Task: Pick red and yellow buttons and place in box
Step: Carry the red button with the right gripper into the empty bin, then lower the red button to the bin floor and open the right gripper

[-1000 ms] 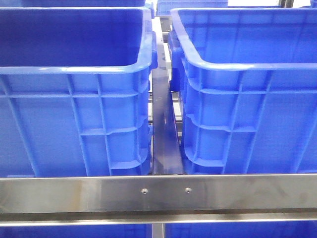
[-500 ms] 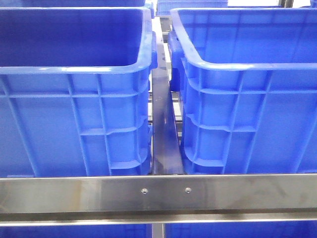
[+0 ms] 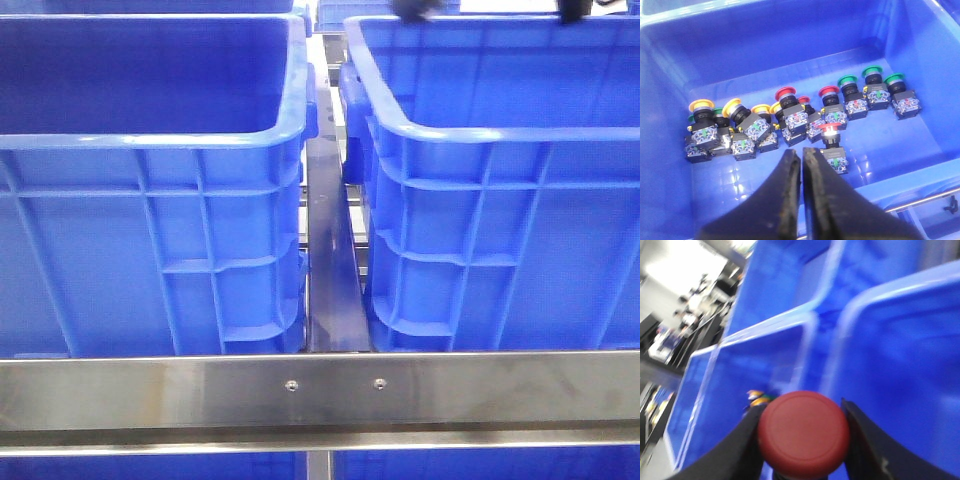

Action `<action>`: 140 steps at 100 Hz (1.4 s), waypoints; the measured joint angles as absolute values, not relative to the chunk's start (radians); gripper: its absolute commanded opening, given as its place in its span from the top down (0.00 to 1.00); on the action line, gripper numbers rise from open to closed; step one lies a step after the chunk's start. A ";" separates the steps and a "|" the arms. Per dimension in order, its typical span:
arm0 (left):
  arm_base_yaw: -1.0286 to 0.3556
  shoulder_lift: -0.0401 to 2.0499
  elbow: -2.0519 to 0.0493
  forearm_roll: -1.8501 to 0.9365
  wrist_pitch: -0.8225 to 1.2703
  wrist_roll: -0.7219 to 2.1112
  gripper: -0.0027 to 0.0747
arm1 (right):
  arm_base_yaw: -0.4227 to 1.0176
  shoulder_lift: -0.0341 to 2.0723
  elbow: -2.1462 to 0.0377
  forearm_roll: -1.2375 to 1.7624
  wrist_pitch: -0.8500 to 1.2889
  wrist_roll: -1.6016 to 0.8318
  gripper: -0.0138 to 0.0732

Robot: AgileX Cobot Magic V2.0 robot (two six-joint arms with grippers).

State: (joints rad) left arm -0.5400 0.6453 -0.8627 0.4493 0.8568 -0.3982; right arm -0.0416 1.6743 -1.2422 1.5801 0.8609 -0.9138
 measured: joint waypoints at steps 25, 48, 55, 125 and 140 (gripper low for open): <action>-0.540 0.645 -0.863 0.449 0.857 -0.398 0.99 | -0.156 1.710 -1.205 1.579 0.830 -0.912 0.76; -0.540 0.645 -0.863 0.451 0.857 -0.398 0.99 | -0.189 1.804 -1.205 1.594 0.788 -0.912 0.76; -0.540 0.645 -0.863 0.451 0.857 -0.398 0.99 | -0.191 1.833 -1.204 1.605 0.765 -0.912 0.76; -0.540 0.645 -0.863 0.451 0.857 -0.398 0.99 | -0.203 1.981 -1.204 1.787 0.637 -0.920 0.75; -0.540 0.645 -0.863 0.451 0.857 -0.398 0.99 | -0.203 1.981 -1.204 1.787 0.632 -0.920 0.75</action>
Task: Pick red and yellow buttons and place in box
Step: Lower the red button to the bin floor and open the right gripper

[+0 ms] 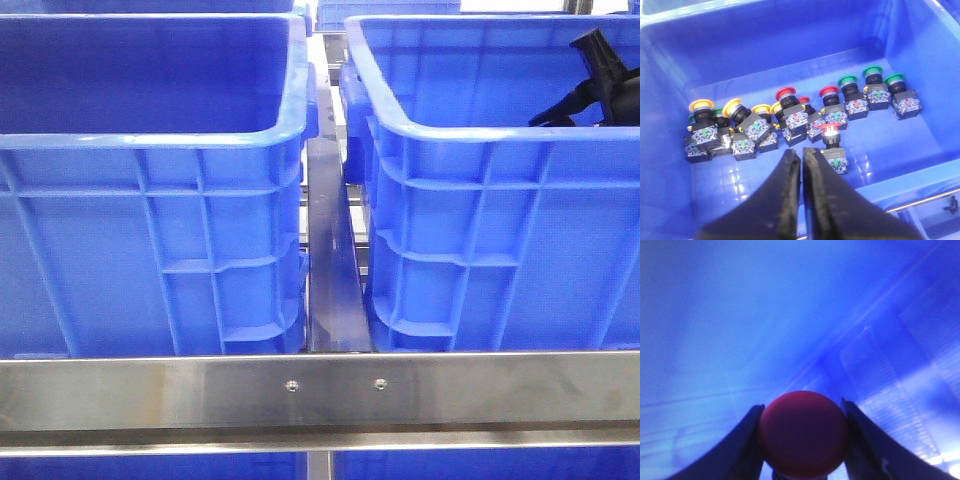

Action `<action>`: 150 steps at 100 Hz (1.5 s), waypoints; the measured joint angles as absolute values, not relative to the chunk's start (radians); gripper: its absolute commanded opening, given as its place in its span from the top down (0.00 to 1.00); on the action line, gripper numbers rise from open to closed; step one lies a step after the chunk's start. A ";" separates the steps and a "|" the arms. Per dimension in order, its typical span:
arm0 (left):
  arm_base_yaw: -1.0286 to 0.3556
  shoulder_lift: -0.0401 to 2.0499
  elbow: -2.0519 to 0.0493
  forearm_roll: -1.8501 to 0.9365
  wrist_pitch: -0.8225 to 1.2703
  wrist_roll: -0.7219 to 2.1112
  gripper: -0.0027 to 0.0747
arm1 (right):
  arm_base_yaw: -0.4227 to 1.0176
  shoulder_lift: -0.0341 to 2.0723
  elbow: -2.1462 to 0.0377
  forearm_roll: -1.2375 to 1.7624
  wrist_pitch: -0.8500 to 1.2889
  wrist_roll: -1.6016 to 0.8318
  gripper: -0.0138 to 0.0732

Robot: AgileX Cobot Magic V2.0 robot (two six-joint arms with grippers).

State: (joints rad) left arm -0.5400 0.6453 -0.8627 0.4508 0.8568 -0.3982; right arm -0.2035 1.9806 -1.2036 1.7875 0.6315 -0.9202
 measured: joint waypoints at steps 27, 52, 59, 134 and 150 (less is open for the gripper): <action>-0.540 0.645 -0.863 0.451 0.857 -0.398 0.99 | -0.203 1.981 -1.204 1.789 0.630 -0.922 0.67; -0.540 0.645 -0.863 0.451 0.857 -0.398 0.99 | -0.203 1.981 -1.204 1.789 0.630 -0.922 0.22; -0.540 0.645 -0.863 0.451 0.857 -0.398 0.99 | -0.203 1.981 -1.204 1.790 0.627 -0.920 0.13; -0.540 0.645 -0.863 0.451 0.857 -0.398 0.99 | -0.258 1.981 -1.204 1.796 0.554 -0.918 0.10; -0.540 0.645 -0.863 0.451 0.857 -0.398 0.99 | -0.262 1.946 -1.203 1.789 0.558 -0.929 0.10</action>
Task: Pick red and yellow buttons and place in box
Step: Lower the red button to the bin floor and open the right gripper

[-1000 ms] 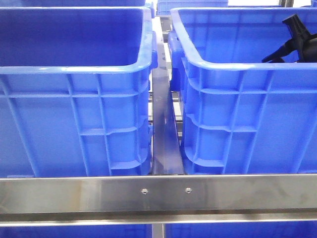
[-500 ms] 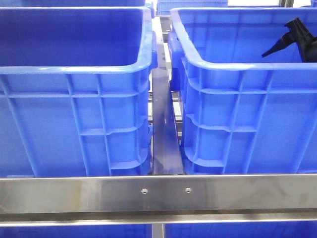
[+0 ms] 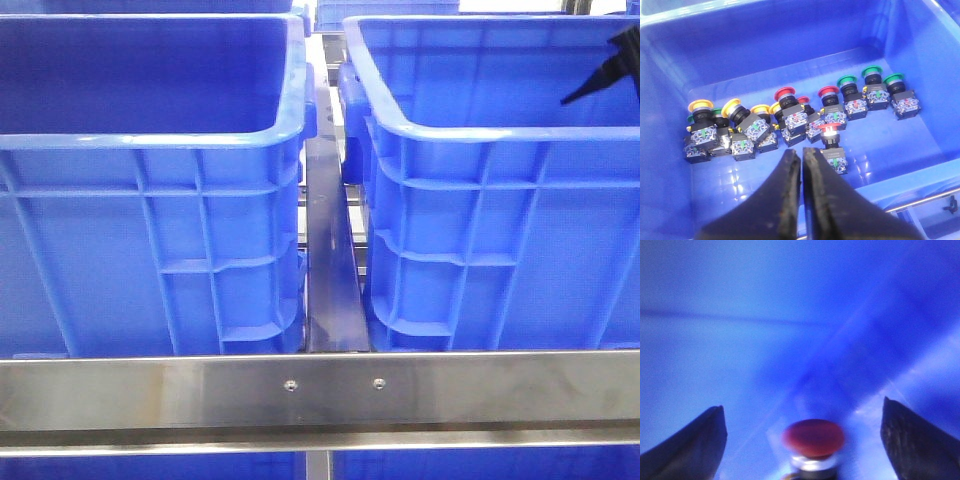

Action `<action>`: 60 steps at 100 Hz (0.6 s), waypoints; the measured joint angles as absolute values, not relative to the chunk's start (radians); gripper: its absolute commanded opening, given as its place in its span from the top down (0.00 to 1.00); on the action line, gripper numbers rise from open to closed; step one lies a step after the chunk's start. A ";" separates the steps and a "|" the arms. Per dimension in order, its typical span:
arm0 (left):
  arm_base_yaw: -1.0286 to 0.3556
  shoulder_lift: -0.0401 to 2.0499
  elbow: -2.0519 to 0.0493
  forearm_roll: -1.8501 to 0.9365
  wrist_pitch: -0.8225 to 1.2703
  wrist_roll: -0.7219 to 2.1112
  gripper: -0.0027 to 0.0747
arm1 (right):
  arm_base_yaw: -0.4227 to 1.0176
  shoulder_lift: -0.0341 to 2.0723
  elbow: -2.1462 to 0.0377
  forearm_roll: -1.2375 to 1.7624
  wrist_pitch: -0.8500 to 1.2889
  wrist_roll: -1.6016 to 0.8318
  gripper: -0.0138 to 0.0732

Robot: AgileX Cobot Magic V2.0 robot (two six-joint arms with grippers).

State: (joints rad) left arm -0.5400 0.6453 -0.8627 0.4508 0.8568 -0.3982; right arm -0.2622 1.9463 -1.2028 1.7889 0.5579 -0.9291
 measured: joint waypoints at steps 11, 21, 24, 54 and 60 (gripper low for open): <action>-0.540 0.645 -0.863 0.451 0.857 -0.398 0.99 | -0.262 1.888 -1.179 1.778 0.564 -0.953 0.10; -0.540 0.645 -0.863 0.451 0.857 -0.398 0.99 | -0.262 1.827 -1.147 1.759 0.554 -0.988 0.10; -0.540 0.645 -0.863 0.451 0.857 -0.398 0.99 | -0.260 1.808 -1.136 1.755 0.547 -0.999 0.10; -0.540 0.645 -0.863 0.451 0.857 -0.398 0.99 | -0.153 1.589 -1.017 1.740 0.399 -1.185 0.10; -0.540 0.645 -0.863 0.451 0.857 -0.398 0.99 | -0.108 1.542 -1.005 1.740 0.349 -1.234 0.10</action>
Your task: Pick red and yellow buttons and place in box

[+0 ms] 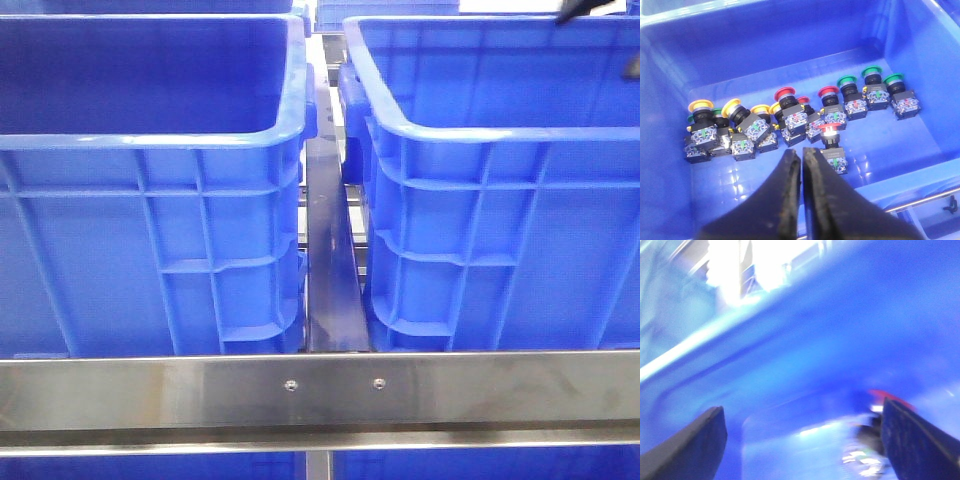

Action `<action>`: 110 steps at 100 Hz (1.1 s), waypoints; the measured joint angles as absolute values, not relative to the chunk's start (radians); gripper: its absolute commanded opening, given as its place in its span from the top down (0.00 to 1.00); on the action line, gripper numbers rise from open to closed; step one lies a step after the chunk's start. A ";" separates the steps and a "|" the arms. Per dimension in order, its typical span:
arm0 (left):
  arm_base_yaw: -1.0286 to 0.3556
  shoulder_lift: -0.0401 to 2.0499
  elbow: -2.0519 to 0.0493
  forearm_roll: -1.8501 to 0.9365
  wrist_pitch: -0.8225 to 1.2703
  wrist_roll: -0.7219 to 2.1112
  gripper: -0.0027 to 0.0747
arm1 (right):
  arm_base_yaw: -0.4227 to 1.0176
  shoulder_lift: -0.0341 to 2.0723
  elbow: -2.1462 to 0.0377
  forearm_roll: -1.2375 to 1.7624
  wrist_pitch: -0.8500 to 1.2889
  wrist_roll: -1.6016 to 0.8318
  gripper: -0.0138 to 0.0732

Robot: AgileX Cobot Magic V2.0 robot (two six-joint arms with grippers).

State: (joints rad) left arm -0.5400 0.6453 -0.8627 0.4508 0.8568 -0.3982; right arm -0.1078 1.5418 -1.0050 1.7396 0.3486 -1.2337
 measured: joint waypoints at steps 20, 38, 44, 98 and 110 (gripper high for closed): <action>-0.540 0.645 -0.863 0.451 0.857 -0.398 0.99 | 0.054 1.393 -0.964 1.740 0.149 -1.409 0.10; -0.540 0.645 -0.863 0.451 0.857 -0.398 0.99 | 0.162 1.250 -0.896 1.748 -0.012 -1.540 0.10; -0.540 0.645 -0.863 0.451 0.857 -0.398 0.99 | 0.185 1.200 -0.869 1.753 -0.043 -1.560 0.10; -0.540 0.645 -0.863 0.449 0.857 -0.398 0.99 | 0.200 0.655 -0.519 1.762 -0.086 -1.603 0.10; -0.540 0.645 -0.863 0.449 0.857 -0.398 0.99 | 0.200 0.537 -0.452 1.762 -0.090 -1.605 0.11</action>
State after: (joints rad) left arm -0.5400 0.6453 -0.8627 0.4491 0.8568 -0.3982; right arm 0.2004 0.5372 -0.4521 1.7617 -0.0900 -1.6049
